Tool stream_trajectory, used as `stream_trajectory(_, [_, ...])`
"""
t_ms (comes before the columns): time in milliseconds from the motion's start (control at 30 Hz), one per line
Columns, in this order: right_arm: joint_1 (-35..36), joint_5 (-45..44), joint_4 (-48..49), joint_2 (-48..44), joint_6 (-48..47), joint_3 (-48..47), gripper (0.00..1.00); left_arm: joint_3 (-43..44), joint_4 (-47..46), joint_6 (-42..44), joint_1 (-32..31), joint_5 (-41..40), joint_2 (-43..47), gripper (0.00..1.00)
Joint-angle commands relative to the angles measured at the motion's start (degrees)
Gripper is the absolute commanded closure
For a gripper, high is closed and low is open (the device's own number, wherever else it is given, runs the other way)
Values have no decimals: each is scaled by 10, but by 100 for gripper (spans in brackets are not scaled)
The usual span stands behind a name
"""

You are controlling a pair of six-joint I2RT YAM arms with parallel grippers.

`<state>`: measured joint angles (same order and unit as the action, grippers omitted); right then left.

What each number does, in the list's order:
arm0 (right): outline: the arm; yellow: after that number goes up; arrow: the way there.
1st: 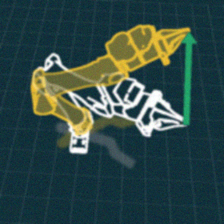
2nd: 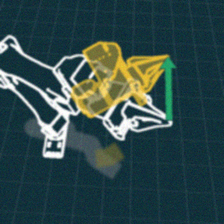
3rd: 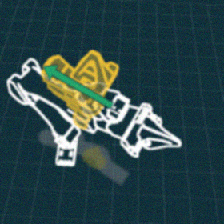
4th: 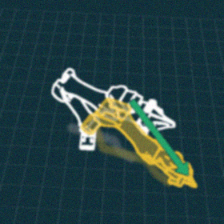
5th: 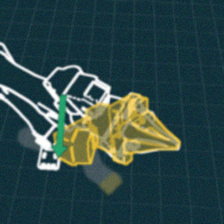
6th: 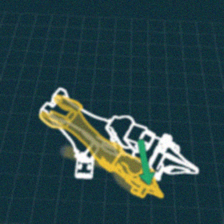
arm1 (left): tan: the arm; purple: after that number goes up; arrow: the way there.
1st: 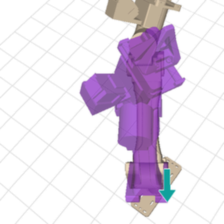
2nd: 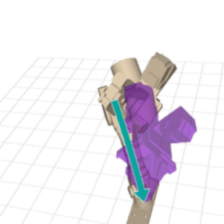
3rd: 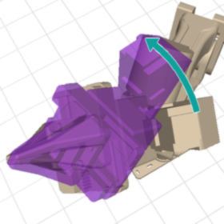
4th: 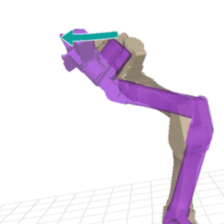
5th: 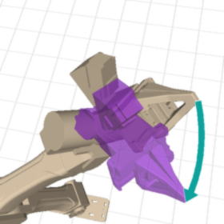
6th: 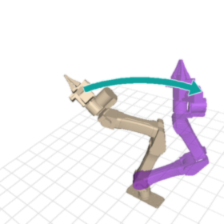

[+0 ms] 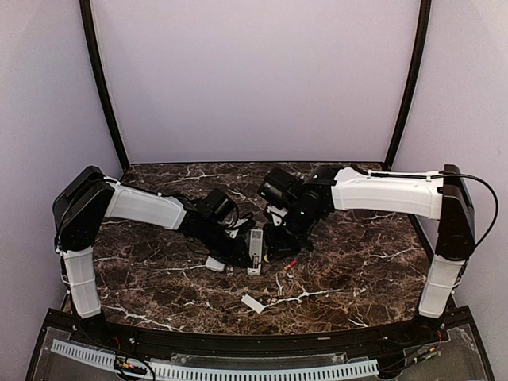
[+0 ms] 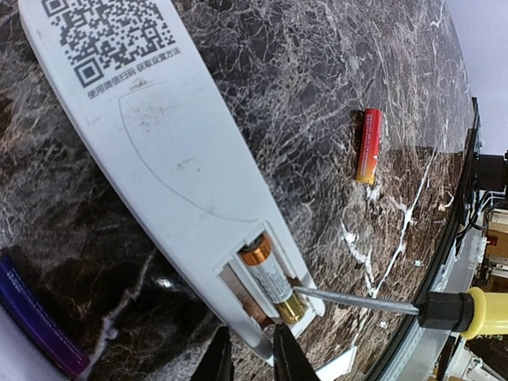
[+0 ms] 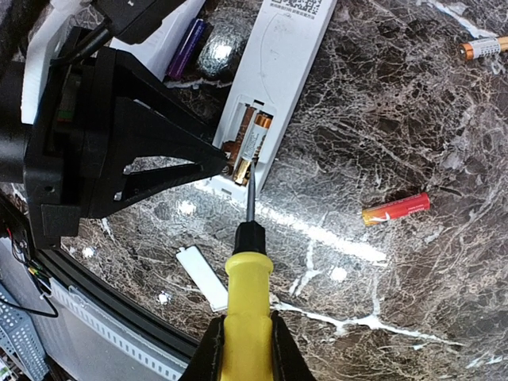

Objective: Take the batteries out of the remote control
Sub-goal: Remove the battery from the remote control without the battery cover.

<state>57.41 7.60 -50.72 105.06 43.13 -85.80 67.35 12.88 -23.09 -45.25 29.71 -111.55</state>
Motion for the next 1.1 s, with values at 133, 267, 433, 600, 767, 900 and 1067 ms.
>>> stream_trajectory(133, [12, -56, -63, 67, 34, -44, 100, 7, 3, 4, -13, 15, -3, 82])
stream_trajectory(267, [15, -55, -56, 82, 42, -56, 100, 5, -1, 0, -15, 22, -5, 84])
stream_trajectory(433, [16, -42, -16, 87, 55, -37, 100, 4, -2, 0, -17, 25, -6, 87])
stream_trajectory(600, [8, -2, 67, 58, 69, 25, 100, 4, 0, -2, -17, 25, -11, 91])
stream_trajectory(767, [-15, 48, 199, -12, 86, 124, 100, 5, 2, -2, -17, 23, -16, 92])
stream_trajectory(900, [-33, 97, 299, -54, 93, 196, 100, 5, 3, -2, -17, 23, -20, 92])
stream_trajectory(1067, [-46, 152, 408, -89, 107, 259, 100, 5, 5, 0, -17, 19, -23, 92])
